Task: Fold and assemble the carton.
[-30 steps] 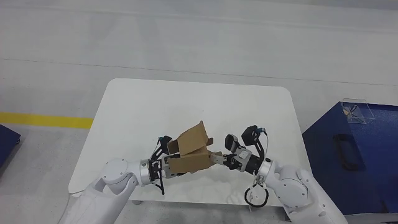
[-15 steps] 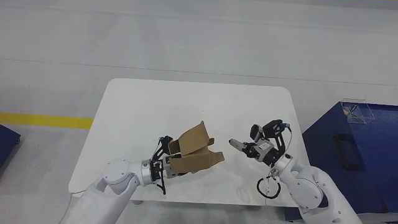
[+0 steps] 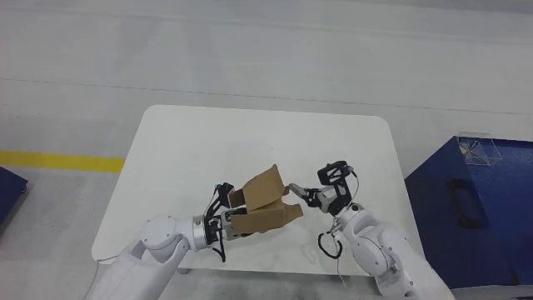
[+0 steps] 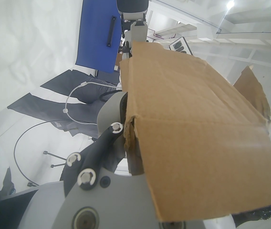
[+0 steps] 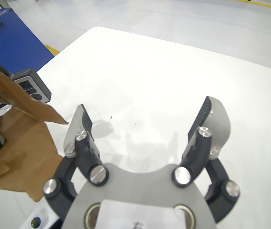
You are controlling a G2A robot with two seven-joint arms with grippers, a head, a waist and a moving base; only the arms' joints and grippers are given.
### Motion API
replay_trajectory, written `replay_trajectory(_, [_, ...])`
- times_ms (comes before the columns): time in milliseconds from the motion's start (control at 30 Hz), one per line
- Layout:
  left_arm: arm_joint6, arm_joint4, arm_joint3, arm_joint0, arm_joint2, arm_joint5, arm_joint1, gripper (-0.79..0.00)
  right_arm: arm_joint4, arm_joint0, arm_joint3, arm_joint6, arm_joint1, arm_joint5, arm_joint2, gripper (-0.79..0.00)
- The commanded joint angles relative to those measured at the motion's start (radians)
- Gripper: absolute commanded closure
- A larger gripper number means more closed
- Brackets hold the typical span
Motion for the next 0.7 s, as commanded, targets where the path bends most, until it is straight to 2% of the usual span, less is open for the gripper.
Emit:
replay_trajectory(0, [-0.001, 0.001, 0.001, 0.000, -0.002, 0.000, 0.000, 0.000, -0.014, 0.005, -0.007, 0.003, -0.003, -0.003, -0.015, -0.785])
replay_trajectory(367, [-0.008, 0.001, 0.009, 0.007, -0.016, -0.001, 0.001, 0.000, -0.181, -0.044, -0.107, 0.011, -0.012, 0.057, -0.064, -0.785])
replay_trajectory(667, [-0.016, 0.011, 0.004, 0.012, -0.025, 0.017, 0.003, 0.000, -0.247, -0.028, -0.120, 0.032, -0.029, 0.088, -0.119, -0.785])
